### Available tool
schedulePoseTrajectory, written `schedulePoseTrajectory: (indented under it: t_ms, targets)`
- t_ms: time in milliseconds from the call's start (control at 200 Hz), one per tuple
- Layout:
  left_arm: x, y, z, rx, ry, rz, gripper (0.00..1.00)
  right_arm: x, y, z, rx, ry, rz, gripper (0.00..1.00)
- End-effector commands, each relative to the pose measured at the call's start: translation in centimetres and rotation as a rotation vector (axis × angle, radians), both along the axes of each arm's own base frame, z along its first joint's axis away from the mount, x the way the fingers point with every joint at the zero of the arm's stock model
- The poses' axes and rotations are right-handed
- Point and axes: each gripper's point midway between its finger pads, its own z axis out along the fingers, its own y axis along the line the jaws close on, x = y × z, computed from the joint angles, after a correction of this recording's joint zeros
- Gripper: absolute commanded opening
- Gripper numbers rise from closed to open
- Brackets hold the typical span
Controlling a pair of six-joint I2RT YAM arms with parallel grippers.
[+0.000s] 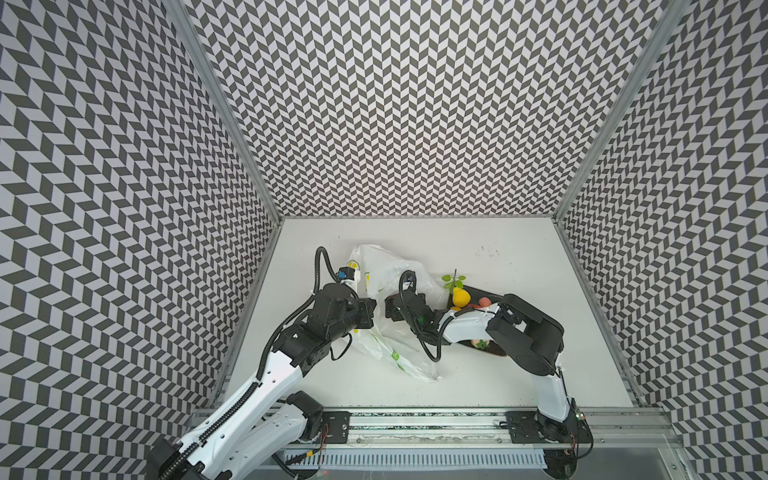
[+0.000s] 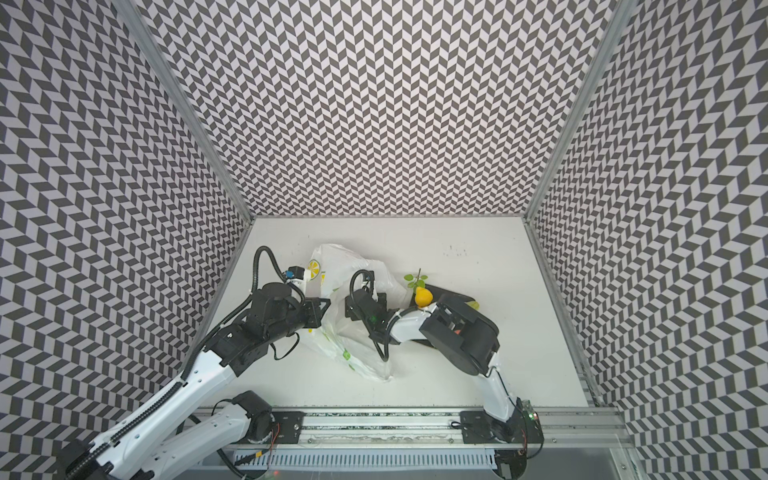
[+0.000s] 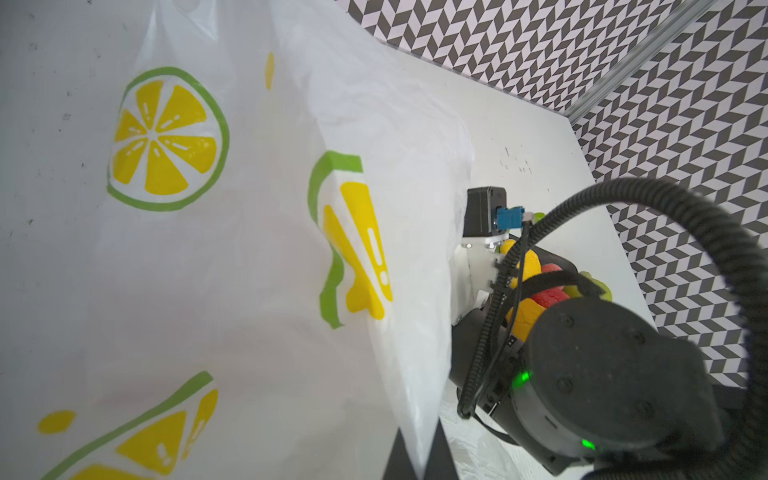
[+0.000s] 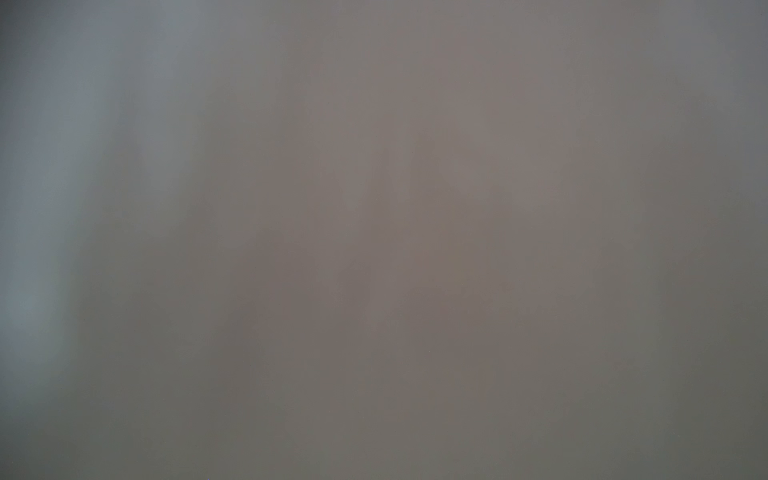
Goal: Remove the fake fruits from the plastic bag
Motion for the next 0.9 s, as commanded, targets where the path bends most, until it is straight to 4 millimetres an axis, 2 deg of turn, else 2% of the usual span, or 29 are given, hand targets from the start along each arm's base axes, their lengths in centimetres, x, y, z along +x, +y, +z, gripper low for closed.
schedulePoseTrajectory:
  t_ms: [0, 140, 260, 335, 370, 411, 456, 531, 591, 666, 731, 771, 896]
  targets:
    - [-0.1, 0.3, -0.4, 0.02, 0.012, 0.005, 0.0, 1.2, 0.3, 0.0, -0.009, 0.009, 0.003, 0.87]
    - [-0.1, 0.6, -1.2, 0.05, 0.033, 0.009, 0.0, 0.9, 1.0, -0.6, -0.01, 0.077, 0.051, 0.86]
    - [0.2, 1.7, -2.0, 0.085, 0.062, 0.063, 0.0, -0.1, 2.0, 1.0, 0.087, 0.091, 0.133, 0.83]
    - [0.6, 2.8, -2.5, 0.101, 0.081, 0.117, 0.02, -1.6, 3.8, 2.5, 0.171, 0.1, 0.264, 0.79]
    - [0.8, 3.1, -2.4, 0.095, 0.086, 0.134, 0.06, -2.5, 4.6, 2.8, 0.207, 0.117, 0.317, 0.77]
    - [1.0, 3.3, -2.2, 0.087, 0.087, 0.144, 0.17, -3.2, 5.4, 3.1, 0.246, 0.14, 0.365, 0.74]
    - [1.2, 3.4, -1.7, 0.075, 0.077, 0.151, 0.34, -4.0, 6.1, 3.2, 0.282, 0.158, 0.401, 0.71]
    - [1.4, 3.2, -0.3, 0.042, 0.052, 0.154, 0.7, -5.2, 6.8, 3.0, 0.323, 0.184, 0.446, 0.69]
    - [1.5, 2.9, 1.6, 0.002, 0.018, 0.155, 0.86, -6.0, 7.2, 2.9, 0.346, 0.198, 0.482, 0.69]
    - [1.7, 3.1, 4.1, -0.028, -0.022, 0.172, 0.95, -6.7, 7.7, 2.7, 0.36, 0.215, 0.524, 0.69]
    - [1.9, 4.5, 5.2, -0.021, -0.026, 0.245, 0.99, -7.0, 7.8, 2.9, 0.369, 0.217, 0.54, 0.69]
    - [2.1, 6.3, 5.1, -0.009, -0.006, 0.342, 1.0, -7.1, 7.8, 3.1, 0.374, 0.215, 0.547, 0.7]
    - [2.3, 12.2, 3.1, -0.036, 0.059, 0.573, 0.96, -7.7, 7.8, 4.7, 0.401, 0.192, 0.582, 0.7]
